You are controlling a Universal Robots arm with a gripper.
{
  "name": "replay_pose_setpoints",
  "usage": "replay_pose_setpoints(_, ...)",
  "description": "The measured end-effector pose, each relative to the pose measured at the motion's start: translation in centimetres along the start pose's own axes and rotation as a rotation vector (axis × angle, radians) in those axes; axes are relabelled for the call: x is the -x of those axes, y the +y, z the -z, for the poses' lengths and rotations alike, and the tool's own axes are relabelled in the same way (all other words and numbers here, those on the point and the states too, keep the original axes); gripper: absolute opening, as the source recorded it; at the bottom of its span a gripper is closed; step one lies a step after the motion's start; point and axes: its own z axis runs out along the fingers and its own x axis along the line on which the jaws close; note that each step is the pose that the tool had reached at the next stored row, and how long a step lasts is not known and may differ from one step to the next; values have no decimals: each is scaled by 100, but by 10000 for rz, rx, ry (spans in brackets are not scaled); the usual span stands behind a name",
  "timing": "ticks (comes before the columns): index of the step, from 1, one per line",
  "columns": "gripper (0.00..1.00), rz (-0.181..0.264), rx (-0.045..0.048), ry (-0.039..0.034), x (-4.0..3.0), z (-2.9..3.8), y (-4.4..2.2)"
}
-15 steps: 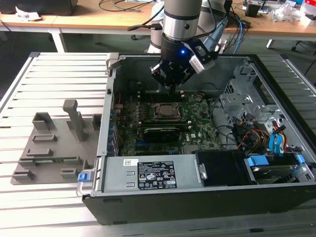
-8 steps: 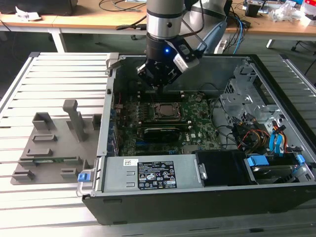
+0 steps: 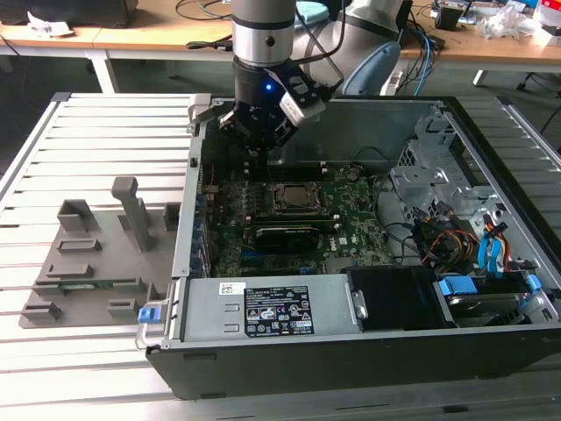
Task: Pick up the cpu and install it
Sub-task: 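Install the first cpu locking lever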
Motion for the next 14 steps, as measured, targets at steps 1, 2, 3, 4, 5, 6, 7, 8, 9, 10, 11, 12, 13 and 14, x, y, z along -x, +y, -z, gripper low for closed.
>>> replay_pose_setpoints(1, 11, -42, 0, 2, -10, -2, 3)
replay_pose_setpoints(2, 11, -87, 3, 4, -16, -5, 5)
replay_pose_setpoints(3, 11, -144, 11, 5, -21, -9, 6)
replay_pose_setpoints(4, 11, -206, 18, 6, -23, -15, 7)
replay_pose_setpoints(5, 11, -370, 19, 16, -24, -28, 8)
replay_pose_setpoints(6, 11, -726, 20, 34, -26, -54, 10)
replay_pose_setpoints(7, 11, -768, 24, 37, -35, -57, 21)
replay_pose_setpoints(8, 11, -775, 45, 35, -47, -58, 37)
replay_pose_setpoints(9, 11, -779, 79, 30, -53, -58, 52)
replay_pose_setpoints(10, 11, -783, 135, 22, -51, -60, 70)
replay_pose_setpoints(11, 11, -785, 163, 19, -50, -61, 78)
replay_pose_setpoints(12, 11, -789, 187, 16, -49, -63, 86)
replay_pose_setpoints(13, 11, -796, 209, 13, -44, -71, 113)
replay_pose_setpoints(14, 11, -797, 215, 12, -38, -76, 146)
